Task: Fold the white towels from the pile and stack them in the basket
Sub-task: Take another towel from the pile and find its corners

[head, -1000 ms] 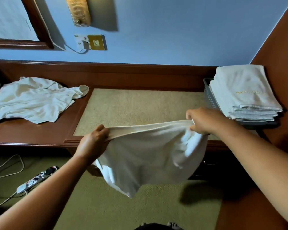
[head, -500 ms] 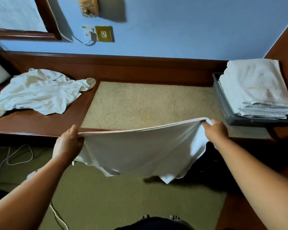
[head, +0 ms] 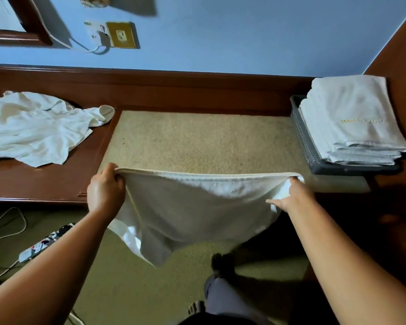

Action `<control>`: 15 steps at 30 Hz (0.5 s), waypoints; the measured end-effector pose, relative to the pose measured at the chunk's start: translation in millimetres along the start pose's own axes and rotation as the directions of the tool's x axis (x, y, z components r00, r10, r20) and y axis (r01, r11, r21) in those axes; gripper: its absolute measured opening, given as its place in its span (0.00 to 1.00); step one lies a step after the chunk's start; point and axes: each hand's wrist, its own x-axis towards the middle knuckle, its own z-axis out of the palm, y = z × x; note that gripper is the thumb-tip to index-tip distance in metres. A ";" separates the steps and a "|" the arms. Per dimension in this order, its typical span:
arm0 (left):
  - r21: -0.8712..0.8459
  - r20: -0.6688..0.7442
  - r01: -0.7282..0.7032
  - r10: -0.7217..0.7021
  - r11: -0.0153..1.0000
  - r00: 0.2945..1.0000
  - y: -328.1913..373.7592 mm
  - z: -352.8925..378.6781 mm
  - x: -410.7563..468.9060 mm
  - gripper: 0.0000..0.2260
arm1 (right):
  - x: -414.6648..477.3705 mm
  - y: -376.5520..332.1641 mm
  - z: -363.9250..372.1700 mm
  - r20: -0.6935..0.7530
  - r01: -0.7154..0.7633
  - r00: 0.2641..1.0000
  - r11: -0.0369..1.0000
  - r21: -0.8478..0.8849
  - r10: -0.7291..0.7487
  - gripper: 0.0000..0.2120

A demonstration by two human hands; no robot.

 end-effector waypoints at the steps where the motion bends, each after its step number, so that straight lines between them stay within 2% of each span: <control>1: -0.002 -0.011 0.001 -0.001 1.000 1.000 9.2 6.3 16.9 0.02 | 8.5 -10.8 9.6 0.014 0.041 0.999 0.999 0.029 -0.042 0.23; 4: -0.035 -0.032 -0.018 0.016 0.999 0.999 37.7 26.9 72.4 0.03 | 27.7 -44.7 45.3 -0.068 0.142 0.989 0.978 0.153 -0.133 0.22; 6: -0.026 -0.031 -0.016 0.015 1.000 0.999 56.3 42.7 112.5 0.04 | 50.6 -66.6 68.0 -0.089 0.180 0.982 0.971 0.155 -0.168 0.25; 7: -0.008 -0.022 -0.015 0.015 1.000 1.000 64.5 51.1 133.9 0.05 | 65.4 -77.2 81.3 -0.062 0.200 0.979 0.976 0.087 -0.195 0.29; 9: 0.034 0.005 -0.044 0.044 0.998 0.999 75.3 69.3 176.6 0.07 | 84.1 -93.8 109.5 0.026 0.258 0.965 0.919 -0.297 -0.262 0.41; 10: 0.068 0.024 -0.063 0.062 0.996 0.998 78.6 78.3 198.1 0.07 | 95.8 -103.0 124.9 -0.013 0.264 0.953 0.853 -0.450 -0.302 0.41; 11: 0.107 0.046 -0.083 0.079 0.991 0.996 81.9 86.7 219.0 0.08 | 110.0 -114.4 142.0 -0.066 0.308 0.906 0.758 -0.575 -0.418 0.38; 13: 0.176 0.076 -0.128 0.116 0.976 0.990 88.7 103.4 260.1 0.09 | 129.9 -134.5 174.4 -0.037 0.366 0.831 0.596 -0.714 -0.555 0.34; 15: 0.223 0.087 -0.162 0.146 0.961 0.986 96.7 120.7 298.5 0.10 | 145.1 -153.4 203.6 -0.020 0.317 0.851 0.546 -0.775 -0.524 0.34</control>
